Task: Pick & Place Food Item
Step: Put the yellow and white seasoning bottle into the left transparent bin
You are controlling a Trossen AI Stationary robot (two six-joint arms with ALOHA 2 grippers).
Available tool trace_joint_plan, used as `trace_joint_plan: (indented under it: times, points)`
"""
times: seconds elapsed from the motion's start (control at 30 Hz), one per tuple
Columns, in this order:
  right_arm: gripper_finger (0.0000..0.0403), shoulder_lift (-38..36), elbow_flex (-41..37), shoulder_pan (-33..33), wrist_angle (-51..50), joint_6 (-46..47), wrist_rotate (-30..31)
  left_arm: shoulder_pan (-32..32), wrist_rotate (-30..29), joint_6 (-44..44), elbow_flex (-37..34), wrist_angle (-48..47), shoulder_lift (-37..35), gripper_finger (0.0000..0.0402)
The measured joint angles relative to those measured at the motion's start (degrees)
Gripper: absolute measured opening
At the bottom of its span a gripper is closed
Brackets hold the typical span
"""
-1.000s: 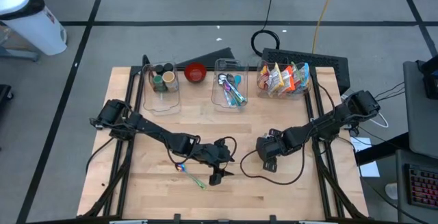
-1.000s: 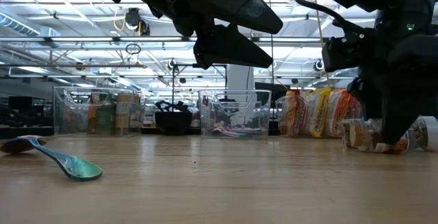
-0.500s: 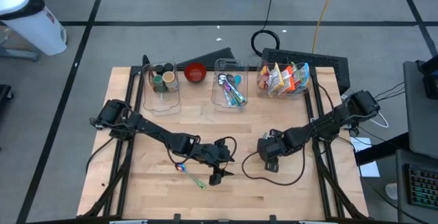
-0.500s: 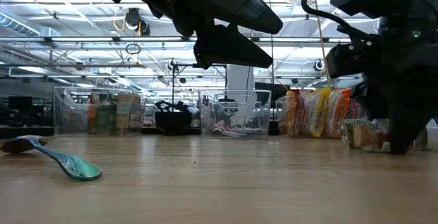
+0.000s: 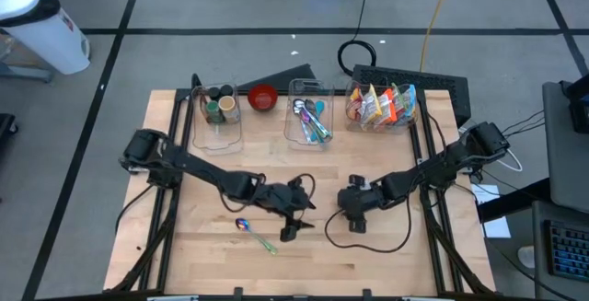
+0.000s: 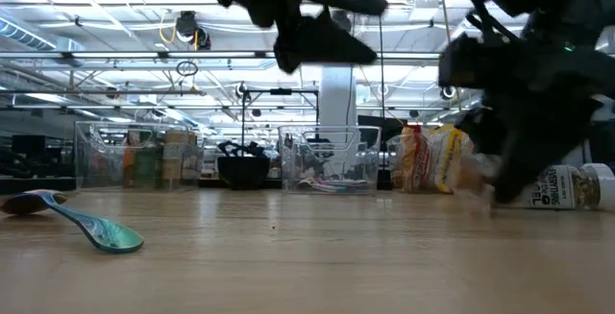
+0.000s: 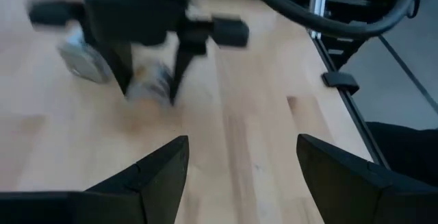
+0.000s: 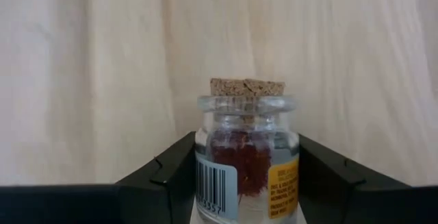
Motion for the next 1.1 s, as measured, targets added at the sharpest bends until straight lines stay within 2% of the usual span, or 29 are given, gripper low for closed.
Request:
trace_joint_plan:
  times: [0.1, 0.27, 0.47, 0.57, 0.7, 0.87, 1.1]
  points:
    - [0.0184, 0.0, -1.5, -0.5, 10.2, -3.0, 0.1, 1.2, -1.3, 2.1, 0.0, -3.2, -4.4, 0.028]
    - [0.0184, -0.1, -3.8, -2.2, 24.3, -6.7, 0.5, 1.9, -7.5, 5.7, 0.0, -10.2, -13.4, 0.028]
    - [0.0184, -0.1, -7.4, -4.6, 47.3, -15.1, 9.8, 1.6, -17.0, 8.8, 0.0, -15.1, -24.1, 0.028]
    - [0.0184, -0.2, -7.6, -6.6, 54.6, -19.7, 10.6, 1.6, -21.1, 9.8, 0.0, -17.2, -27.9, 0.028]
    - [0.0184, -0.2, -7.6, -8.2, 60.6, -23.9, 10.5, 1.9, -21.9, 10.2, 0.1, -18.9, -28.5, 0.028]
    - [0.0184, -0.2, -7.6, -8.3, 66.3, -26.9, 10.4, 2.4, -20.7, 10.6, -0.1, -20.9, -24.2, 0.028]
    - [0.0184, -0.2, -7.6, -8.3, 68.5, -27.5, 7.3, 3.0, -19.9, 13.4, -0.1, -13.8, -17.8, 0.028]
